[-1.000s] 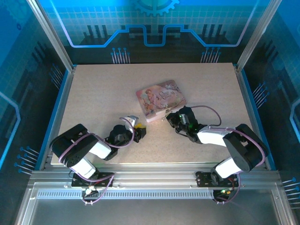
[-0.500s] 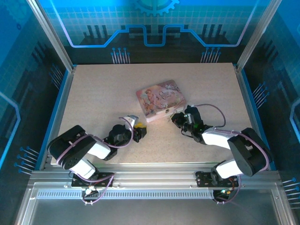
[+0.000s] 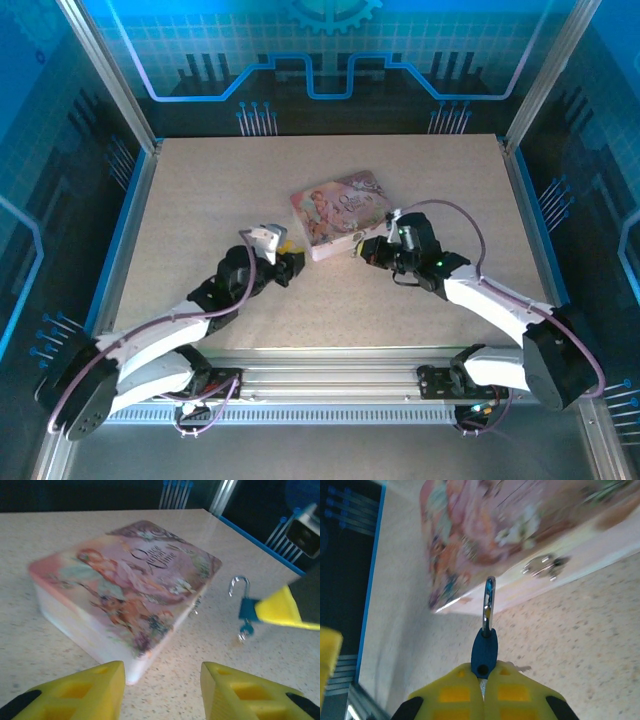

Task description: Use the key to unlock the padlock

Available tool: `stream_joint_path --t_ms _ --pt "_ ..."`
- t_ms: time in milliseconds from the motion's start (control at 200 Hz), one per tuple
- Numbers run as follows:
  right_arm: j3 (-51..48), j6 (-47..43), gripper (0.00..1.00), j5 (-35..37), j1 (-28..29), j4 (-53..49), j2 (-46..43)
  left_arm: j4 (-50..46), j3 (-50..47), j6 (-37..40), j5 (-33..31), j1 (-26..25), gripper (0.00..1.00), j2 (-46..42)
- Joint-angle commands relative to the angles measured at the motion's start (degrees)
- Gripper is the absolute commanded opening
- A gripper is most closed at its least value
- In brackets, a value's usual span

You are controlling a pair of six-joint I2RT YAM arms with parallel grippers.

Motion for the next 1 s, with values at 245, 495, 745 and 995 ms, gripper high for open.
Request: stream_joint_path --t_ms 245,495,745,995 --pt "11.08 -4.87 0.00 -6.46 15.88 -7.19 9.79 -36.11 8.05 -6.02 -5.55 8.83 0.57 -9.05" --pt "26.92 -5.81 0.00 -7.47 19.70 -10.49 25.20 -46.55 13.86 -11.39 -0.10 20.27 0.85 -2.22" --pt "52.82 -12.92 0.00 -3.05 22.24 -28.32 44.69 -48.92 16.85 -12.53 -9.58 27.65 0.99 -2.43" --pt "76.96 -18.34 0.00 4.16 23.57 -43.89 60.87 -47.85 14.50 -11.64 -8.06 29.15 0.99 -5.15"
